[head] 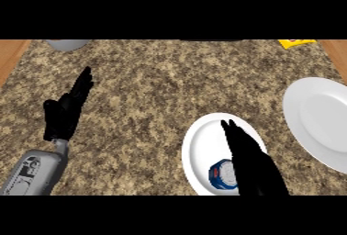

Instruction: Pick the can from the plate and place it in the plate

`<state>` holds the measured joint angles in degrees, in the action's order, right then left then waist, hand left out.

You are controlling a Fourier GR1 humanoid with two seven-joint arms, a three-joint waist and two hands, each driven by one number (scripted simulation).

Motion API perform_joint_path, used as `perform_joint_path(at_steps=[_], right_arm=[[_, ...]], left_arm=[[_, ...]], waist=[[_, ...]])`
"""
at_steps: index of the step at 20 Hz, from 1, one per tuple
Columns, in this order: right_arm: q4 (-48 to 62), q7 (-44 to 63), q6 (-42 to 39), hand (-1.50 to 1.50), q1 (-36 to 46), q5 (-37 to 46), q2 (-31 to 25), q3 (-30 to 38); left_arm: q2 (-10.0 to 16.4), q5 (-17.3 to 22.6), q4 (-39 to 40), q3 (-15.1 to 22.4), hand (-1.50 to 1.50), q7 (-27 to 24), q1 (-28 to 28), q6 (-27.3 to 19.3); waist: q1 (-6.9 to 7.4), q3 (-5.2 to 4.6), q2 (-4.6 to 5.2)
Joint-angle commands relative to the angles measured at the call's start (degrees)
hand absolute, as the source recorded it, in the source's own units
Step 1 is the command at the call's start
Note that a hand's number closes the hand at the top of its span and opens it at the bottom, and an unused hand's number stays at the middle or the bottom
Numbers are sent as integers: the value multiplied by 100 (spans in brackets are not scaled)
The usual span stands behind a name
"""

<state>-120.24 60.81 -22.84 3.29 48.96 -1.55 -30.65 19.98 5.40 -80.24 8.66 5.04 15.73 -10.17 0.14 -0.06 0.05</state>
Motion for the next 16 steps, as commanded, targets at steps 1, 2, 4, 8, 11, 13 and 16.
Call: perform_joint_path(at_steps=[1, 2, 4, 8, 11, 13, 16], right_arm=[[201, 857, -577, -150, 14, 13, 147, 34], [484, 485, -346, -150, -125, 60, 71, 100], [255, 522, -594, -150, -190, -77, 80, 231], [1063, 10, -243, -150, -260, 193, 105, 150], [1163, -259, -240, -150, -238, 65, 21, 493], [1169, 62, -177, -150, -314, 151, 151, 182], [1690, -444, 140, -150, -380, 312, 124, 409]], left_arm=[[-23, -141, -60, 26, 0, -59, -128, 3], [-23, -24, -320, -78, 0, 141, -214, -34], [-42, -13, 96, -155, 0, -106, -69, 188], [-125, -200, 50, -139, 0, -29, -76, 115], [-230, -294, 182, -240, 0, 32, 119, 157], [-165, -160, 138, -439, 0, -77, -70, 309], [-320, -373, 192, -331, 0, 145, 335, 261]], waist=[[-6, 2, -8], [16, 5, -12], [-30, 3, -5], [-21, 5, -1], [-28, 6, -5], [-19, 5, -7], [-38, 6, -2]])
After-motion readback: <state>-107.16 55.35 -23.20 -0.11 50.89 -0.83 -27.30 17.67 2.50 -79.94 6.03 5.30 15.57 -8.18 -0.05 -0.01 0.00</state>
